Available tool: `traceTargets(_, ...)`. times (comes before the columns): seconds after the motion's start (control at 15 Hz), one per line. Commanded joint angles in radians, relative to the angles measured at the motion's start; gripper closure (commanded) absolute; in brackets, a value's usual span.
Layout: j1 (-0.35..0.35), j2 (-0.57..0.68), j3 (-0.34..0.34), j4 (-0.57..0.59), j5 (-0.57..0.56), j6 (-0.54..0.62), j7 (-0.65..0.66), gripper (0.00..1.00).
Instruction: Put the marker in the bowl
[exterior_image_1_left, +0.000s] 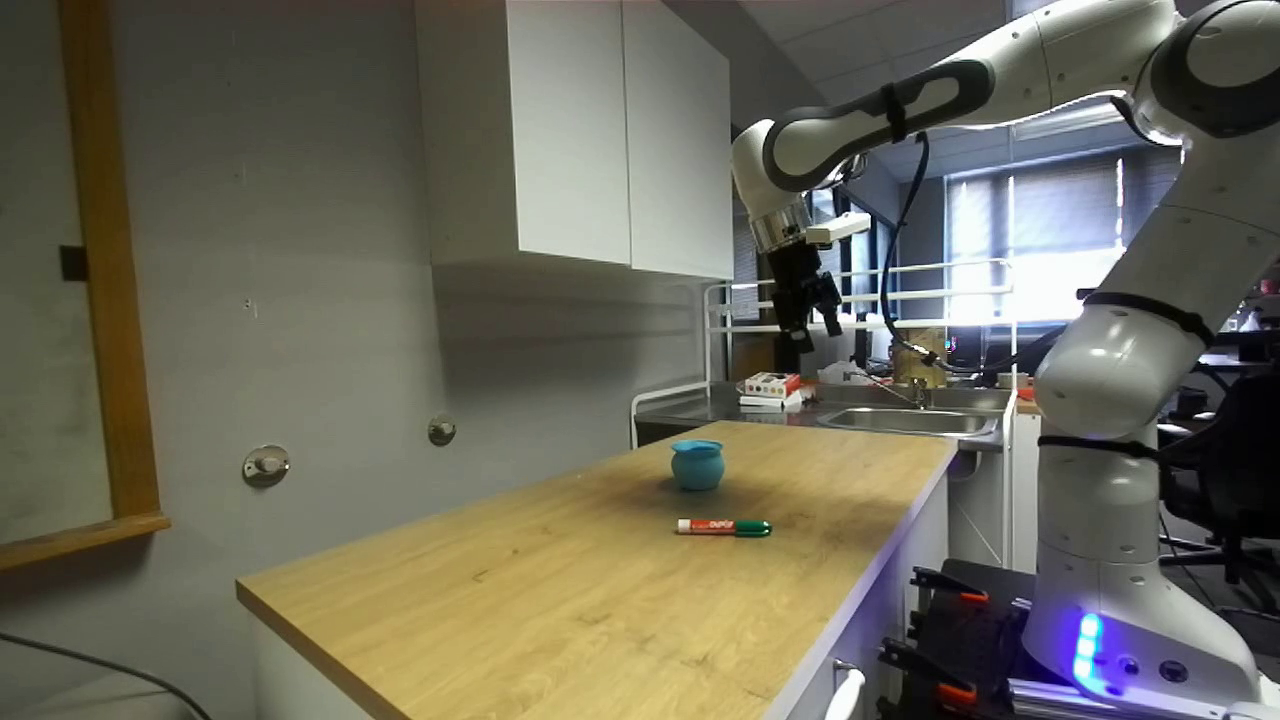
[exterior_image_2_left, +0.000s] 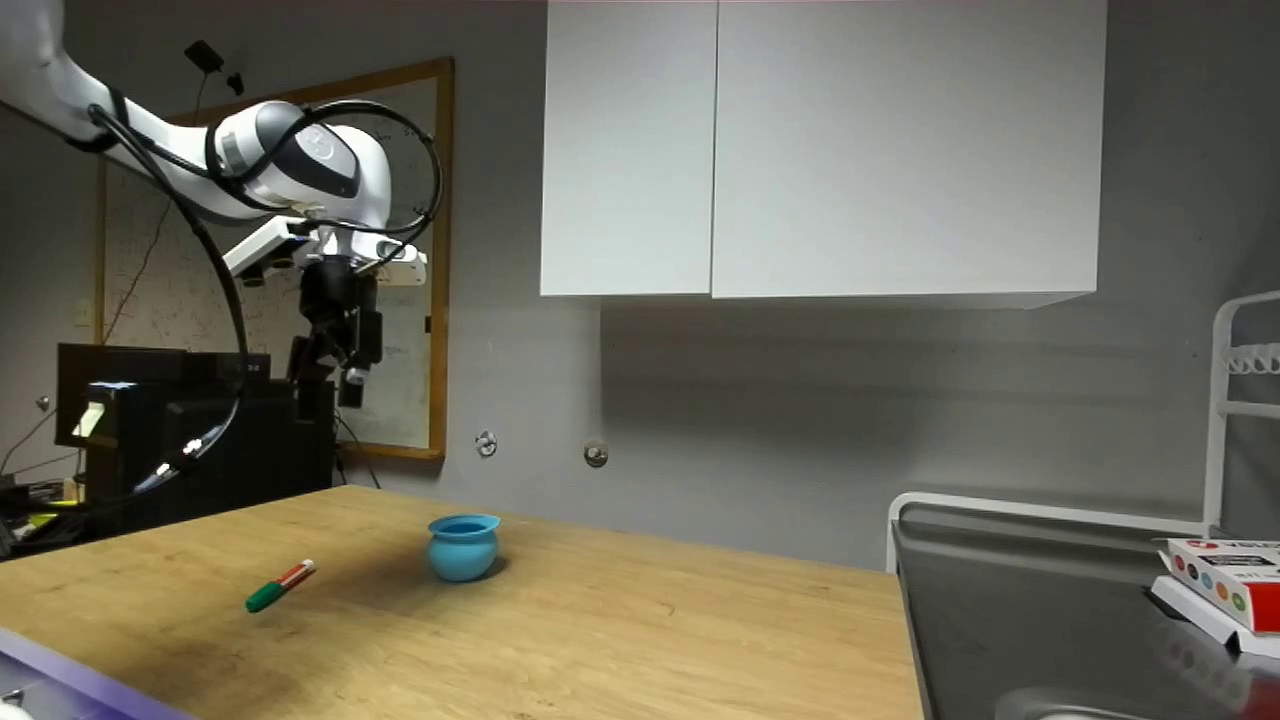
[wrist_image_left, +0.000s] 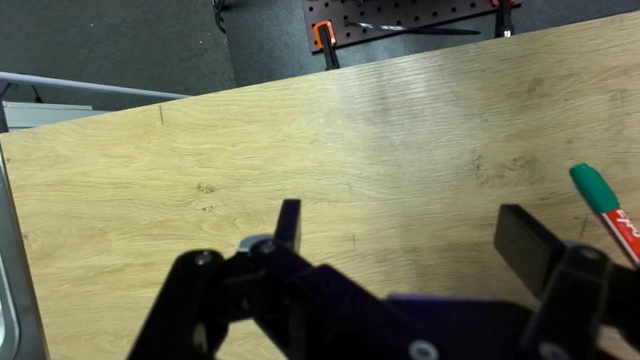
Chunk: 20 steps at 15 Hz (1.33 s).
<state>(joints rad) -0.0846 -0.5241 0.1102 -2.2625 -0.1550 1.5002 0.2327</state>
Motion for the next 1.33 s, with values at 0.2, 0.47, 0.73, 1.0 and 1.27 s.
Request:
traceTargets(0.2,0.05,0.04,-0.007,0.02,-0.025,0.019,-0.026,0.0)
traceTargets(0.47,0.102,0.135,0.033,0.034,-0.079,0.088,-0.051,0.0)
traceTargets(0.73,0.158,0.272,0.064,0.071,-0.131,0.175,-0.096,0.0)
traceTargets(1.0,0.204,0.418,0.07,0.114,-0.139,0.265,-0.176,0.0)
traceTargets(1.27,0.225,0.526,0.062,0.119,-0.129,0.358,-0.277,0.0)
